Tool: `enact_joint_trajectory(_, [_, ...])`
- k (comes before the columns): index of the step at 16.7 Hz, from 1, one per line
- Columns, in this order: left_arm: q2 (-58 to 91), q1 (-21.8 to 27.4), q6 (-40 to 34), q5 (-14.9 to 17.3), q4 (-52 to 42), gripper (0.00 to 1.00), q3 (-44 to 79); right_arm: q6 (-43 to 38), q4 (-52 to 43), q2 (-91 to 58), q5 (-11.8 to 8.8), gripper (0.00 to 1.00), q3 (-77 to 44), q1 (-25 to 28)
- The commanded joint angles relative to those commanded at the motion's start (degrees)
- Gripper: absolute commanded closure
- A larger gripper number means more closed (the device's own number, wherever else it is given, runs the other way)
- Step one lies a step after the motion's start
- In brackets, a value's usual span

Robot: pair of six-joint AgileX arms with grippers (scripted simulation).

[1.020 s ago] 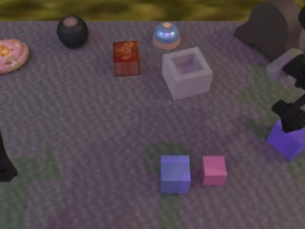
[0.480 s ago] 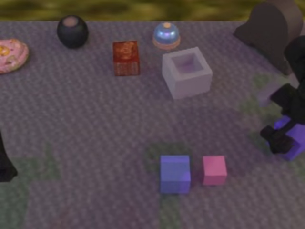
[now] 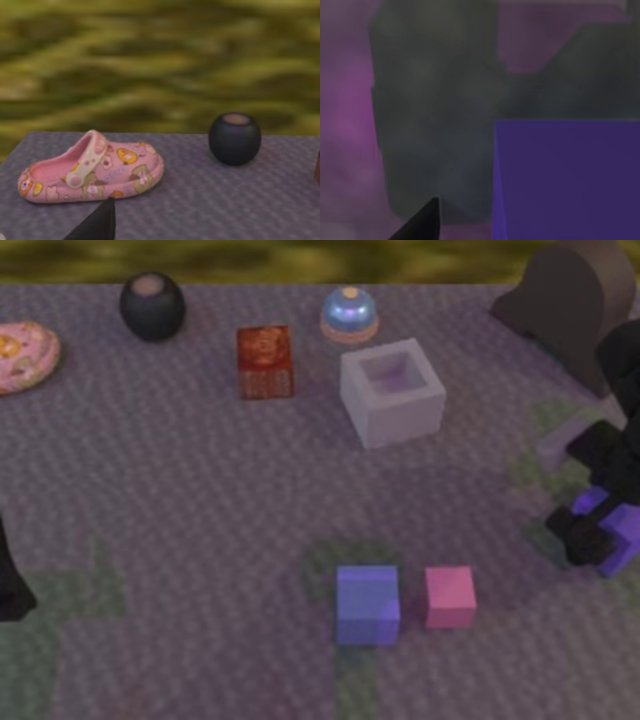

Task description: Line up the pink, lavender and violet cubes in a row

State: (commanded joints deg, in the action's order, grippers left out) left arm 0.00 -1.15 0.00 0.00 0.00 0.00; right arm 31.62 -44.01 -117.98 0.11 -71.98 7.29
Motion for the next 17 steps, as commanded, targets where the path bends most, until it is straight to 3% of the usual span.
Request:
enact_joint_trajectory(10, [0.0, 0.0, 0.0, 0.0, 0.0, 0.0, 0.0, 0.0, 0.0, 0.0, 0.0, 0.98, 0.0, 0.0])
enact_joint_trajectory(17, [0.0, 0.0, 0.0, 0.0, 0.0, 0.0, 0.0, 0.0, 0.0, 0.0, 0.0, 1.0, 0.0, 0.0])
